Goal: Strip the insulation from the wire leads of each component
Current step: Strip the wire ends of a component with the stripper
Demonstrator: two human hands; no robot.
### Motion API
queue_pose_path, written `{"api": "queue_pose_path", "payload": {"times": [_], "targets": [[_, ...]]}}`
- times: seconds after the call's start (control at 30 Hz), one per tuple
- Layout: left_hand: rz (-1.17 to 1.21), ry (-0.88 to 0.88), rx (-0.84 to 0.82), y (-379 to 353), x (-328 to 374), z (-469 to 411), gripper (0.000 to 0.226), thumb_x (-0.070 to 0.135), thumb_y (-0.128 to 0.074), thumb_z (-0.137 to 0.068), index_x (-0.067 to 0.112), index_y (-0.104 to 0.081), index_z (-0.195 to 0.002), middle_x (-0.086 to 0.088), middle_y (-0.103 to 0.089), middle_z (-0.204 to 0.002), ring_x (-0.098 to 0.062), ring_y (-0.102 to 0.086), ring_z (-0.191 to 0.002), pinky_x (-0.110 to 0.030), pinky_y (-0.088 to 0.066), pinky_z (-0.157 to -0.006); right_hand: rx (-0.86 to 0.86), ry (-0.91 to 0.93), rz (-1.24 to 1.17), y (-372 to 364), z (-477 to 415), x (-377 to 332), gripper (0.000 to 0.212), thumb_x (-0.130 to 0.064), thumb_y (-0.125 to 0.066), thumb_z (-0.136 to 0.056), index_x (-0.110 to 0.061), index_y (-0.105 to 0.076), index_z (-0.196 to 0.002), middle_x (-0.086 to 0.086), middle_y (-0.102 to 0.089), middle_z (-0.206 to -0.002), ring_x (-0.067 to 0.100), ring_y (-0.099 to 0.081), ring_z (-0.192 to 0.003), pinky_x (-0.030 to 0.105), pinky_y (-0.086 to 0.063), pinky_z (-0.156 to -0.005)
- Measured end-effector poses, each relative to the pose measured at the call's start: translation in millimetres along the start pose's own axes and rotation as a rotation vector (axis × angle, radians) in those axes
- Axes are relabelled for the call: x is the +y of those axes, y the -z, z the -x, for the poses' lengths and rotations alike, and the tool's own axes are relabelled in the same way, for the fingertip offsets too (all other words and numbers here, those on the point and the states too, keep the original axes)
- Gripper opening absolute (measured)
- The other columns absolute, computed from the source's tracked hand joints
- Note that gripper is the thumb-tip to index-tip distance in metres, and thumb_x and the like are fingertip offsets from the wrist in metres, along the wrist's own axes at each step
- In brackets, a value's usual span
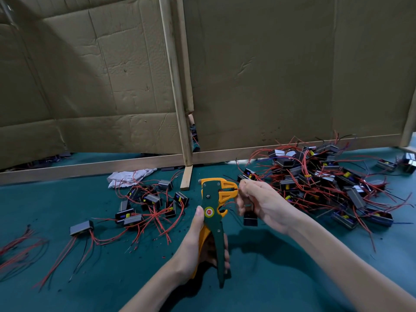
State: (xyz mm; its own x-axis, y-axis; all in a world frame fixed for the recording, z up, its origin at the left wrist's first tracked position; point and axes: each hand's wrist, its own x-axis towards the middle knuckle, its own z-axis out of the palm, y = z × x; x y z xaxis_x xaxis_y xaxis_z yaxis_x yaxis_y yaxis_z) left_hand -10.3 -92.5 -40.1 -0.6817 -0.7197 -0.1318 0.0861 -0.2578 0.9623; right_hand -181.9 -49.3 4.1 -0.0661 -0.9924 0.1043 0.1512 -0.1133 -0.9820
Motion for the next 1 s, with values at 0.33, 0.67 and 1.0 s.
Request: {"api": "queue_pose_path", "payload": {"times": [0.33,0.67,1.0], "targets": [[0.042,-0.044,-0.050,2,-8,15,0.082,0.073,-0.026,-0.074,0.003,-0.069,-0.073,-0.023,-0.064,-0.073,-0.034,-0.065,-0.065,-0.038,-0.055,-0.062,-0.067,-0.022,-0.159,0,0,1,0.028,-0.037,-0.050,-0.084,-0.012,-0.042,-0.074,-0.005,-0.029,-0.054,0.010,-0.030,-0.048,0.018,-0.046,-0.056],[0.092,-0.058,-0.031,7,-5,14,0.084,0.073,-0.030,-0.076,0.001,-0.072,-0.083,-0.028,-0.066,-0.087,-0.041,-0.067,-0.082,-0.045,-0.055,-0.074,0.010,0.087,-0.079,5,0,-3,0.028,-0.023,-0.058,-0.082,-0.011,-0.042,-0.064,0.000,-0.033,-0.061,0.010,-0.031,-0.055,0.017,-0.048,-0.058],[0.054,-0.004,-0.127,4,1,21,0.084,0.068,-0.023,-0.080,-0.003,-0.067,-0.088,-0.029,-0.065,-0.087,-0.041,-0.067,-0.081,-0.039,-0.054,-0.069,0.021,0.029,-0.079,7,4,-9,0.035,-0.014,-0.066,-0.077,-0.016,-0.034,-0.062,0.001,-0.026,-0.063,0.014,-0.025,-0.057,0.040,-0.026,-0.074]]}}
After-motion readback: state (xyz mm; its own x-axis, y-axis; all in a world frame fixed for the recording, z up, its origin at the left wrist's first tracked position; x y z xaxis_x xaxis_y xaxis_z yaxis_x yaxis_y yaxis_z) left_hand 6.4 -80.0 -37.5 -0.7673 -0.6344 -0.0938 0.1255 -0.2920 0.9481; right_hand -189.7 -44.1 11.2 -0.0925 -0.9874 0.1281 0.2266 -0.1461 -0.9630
